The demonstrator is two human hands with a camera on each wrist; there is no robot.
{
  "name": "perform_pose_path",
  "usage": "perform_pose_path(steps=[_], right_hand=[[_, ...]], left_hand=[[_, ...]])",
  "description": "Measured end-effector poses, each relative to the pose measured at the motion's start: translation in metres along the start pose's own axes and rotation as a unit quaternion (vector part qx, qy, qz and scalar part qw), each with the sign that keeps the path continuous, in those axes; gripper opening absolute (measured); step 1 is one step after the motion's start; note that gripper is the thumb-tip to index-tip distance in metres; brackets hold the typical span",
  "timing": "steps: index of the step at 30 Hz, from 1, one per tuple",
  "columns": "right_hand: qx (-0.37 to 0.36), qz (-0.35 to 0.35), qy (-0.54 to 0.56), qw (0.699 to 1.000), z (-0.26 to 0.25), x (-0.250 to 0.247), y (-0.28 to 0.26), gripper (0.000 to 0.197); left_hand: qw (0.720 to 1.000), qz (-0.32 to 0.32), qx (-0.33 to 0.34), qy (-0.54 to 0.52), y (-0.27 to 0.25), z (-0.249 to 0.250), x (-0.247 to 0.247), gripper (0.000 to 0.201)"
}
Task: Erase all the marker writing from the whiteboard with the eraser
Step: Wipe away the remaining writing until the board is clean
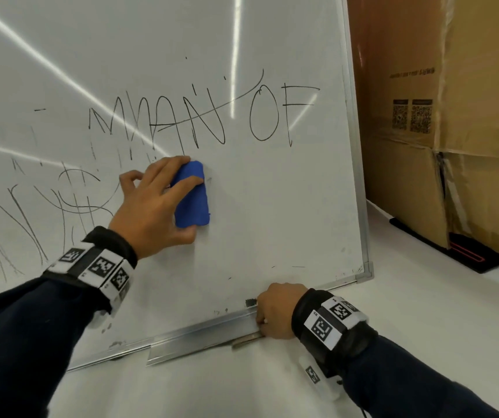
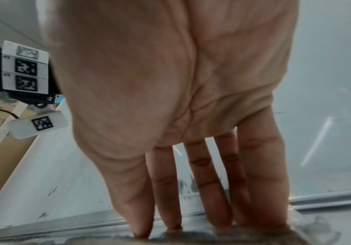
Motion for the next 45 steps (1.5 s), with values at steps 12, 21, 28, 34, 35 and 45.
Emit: perform_pose_path(steps=[12, 21, 28, 34, 35, 45], right_hand=[[-0.092, 0.013, 0.006, 0.996, -0.035, 0.006, -0.005, 0.049], [-0.1, -0.009, 0.055, 0.993, -0.032, 0.008, 0.001, 0.085], [-0.077, 0.007, 0.018, 0.997, -0.038, 0.007, 0.009, 0.086], [-0.054, -0.006, 0.006, 0.999, -0.04, 0.005, 0.015, 0.079], [-0.053, -0.005, -0.001, 0.999, -0.04, 0.004, 0.015, 0.076], [-0.043, -0.011, -0.014, 0.999, -0.043, 0.001, 0.01, 0.064]], left_hand=[[0.997, 0.053, -0.037, -0.034, -0.003, 0.012, 0.018, 0.076], [0.997, 0.026, -0.064, -0.026, -0.064, -0.033, 0.008, 0.079], [1.0, 0.012, -0.004, -0.008, -0.008, -0.003, 0.008, 0.075], [0.999, 0.006, 0.036, 0.0, 0.012, 0.021, 0.022, 0.075], [0.999, 0.004, 0.036, 0.001, 0.006, 0.02, 0.023, 0.075], [0.999, 0.009, -0.044, 0.018, -0.059, -0.013, 0.02, 0.072]])
Point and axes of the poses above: each hand's wrist, its own y-axis towards the middle knuckle, its own x-axis out of the palm, z = x × y, the point moved 3 cm from there along y, towards the middle knuckle, and after that the axes turned 10 degrees about x, right-handed, at the moved point
